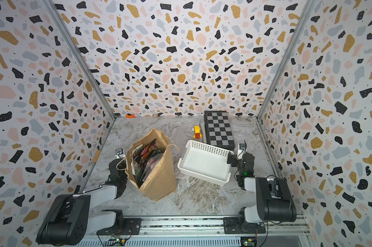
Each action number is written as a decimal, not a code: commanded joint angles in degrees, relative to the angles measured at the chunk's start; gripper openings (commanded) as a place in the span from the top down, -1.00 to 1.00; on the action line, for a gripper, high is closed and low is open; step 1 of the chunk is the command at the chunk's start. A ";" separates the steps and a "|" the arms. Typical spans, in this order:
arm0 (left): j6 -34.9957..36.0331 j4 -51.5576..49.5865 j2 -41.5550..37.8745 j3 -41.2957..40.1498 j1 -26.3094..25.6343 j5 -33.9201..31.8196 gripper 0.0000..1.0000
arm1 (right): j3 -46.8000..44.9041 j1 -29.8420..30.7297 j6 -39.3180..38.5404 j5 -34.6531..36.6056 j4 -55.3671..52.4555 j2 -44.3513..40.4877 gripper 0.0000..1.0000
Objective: Place the condiment packets inside the bag
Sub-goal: Reset both arms
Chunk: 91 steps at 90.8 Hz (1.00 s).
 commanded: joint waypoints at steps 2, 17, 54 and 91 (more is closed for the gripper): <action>4.50 17.00 6.56 -0.43 -0.31 7.56 -1.00 | 0.66 0.66 -1.41 2.92 -1.36 1.50 -1.00; 4.93 2.27 5.52 6.37 -0.31 8.70 -1.00 | 2.73 1.49 -1.68 5.12 -3.28 2.89 -1.00; 5.37 0.78 4.64 6.66 -1.13 7.27 -1.00 | 3.03 2.15 -2.50 4.90 -4.29 2.38 -1.00; 6.34 -0.96 5.68 8.21 -2.15 7.15 -0.99 | 3.15 2.41 -2.86 4.94 -4.34 2.45 -1.00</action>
